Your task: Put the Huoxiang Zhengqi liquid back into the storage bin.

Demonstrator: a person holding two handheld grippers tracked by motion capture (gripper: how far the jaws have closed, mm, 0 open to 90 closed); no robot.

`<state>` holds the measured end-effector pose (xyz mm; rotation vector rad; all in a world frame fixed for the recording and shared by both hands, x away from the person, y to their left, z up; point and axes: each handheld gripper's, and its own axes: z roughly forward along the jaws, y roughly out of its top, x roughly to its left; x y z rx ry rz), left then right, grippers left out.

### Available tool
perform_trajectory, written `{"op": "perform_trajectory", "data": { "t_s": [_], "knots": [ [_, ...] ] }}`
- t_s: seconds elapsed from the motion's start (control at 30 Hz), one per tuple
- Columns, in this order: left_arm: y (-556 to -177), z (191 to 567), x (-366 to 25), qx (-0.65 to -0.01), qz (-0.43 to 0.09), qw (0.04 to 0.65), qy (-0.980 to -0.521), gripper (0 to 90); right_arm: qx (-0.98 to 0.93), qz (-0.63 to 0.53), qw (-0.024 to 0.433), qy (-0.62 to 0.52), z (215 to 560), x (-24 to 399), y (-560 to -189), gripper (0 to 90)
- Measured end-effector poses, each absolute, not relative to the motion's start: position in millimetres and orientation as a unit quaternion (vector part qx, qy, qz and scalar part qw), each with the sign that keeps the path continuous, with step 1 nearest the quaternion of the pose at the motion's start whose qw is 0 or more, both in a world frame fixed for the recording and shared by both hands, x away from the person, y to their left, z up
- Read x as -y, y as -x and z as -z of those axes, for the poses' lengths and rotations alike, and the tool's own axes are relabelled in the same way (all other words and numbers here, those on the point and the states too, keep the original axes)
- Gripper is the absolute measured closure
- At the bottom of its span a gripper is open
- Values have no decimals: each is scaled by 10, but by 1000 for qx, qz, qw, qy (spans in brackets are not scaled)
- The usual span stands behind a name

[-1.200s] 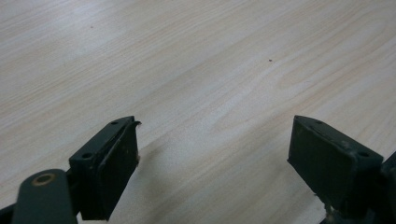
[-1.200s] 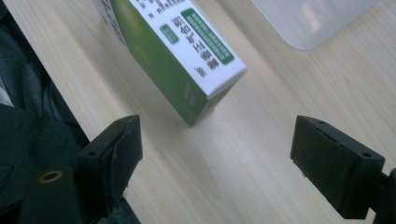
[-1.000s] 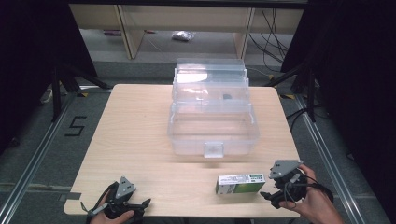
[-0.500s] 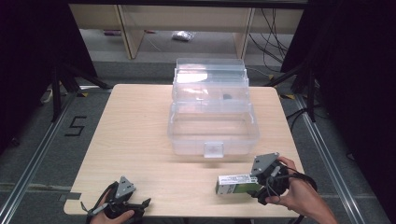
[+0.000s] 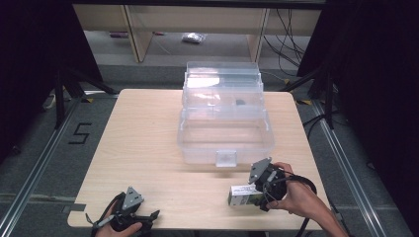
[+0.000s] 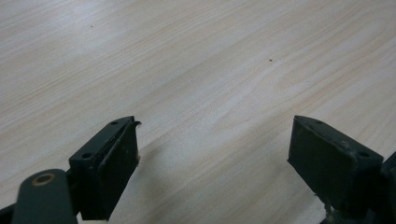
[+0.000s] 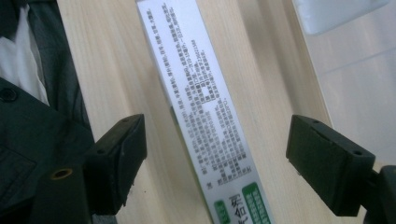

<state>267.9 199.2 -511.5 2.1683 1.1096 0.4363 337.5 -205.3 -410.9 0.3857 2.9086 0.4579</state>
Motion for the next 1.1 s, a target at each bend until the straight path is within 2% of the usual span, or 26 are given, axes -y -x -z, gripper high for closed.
{"op": "perform_trajectory", "data": {
  "t_s": [0.3, 0.53, 0.63, 0.8, 0.83, 1.1],
  "knots": [
    [-2678, 5114, -1996, -420, -167, 321, -832, 154, -983, -128, 66, -118, 4237, 1961, -3446, 290],
    [-2677, 5109, -1997, -420, -166, 325, -831, 154, -985, -104, 57, -126, 4288, 1940, -3437, 406],
    [-2675, 5107, -1996, -418, -165, 323, -833, 154, -989, -98, 61, -95, 4308, 1932, -3474, 454],
    [-2677, 5112, -1995, -418, -165, 324, -833, 154, -989, -87, 43, -112, 4323, 1926, -3462, 526],
    [-2678, 5114, -1996, -418, -165, 324, -832, 154, -992, -85, 41, -87, 4330, 1930, -3500, 540],
    [-2679, 5113, -1995, -419, -166, 324, -832, 154, -995, -68, 27, -66, 4328, 1927, -3552, 592]
  ]
}}
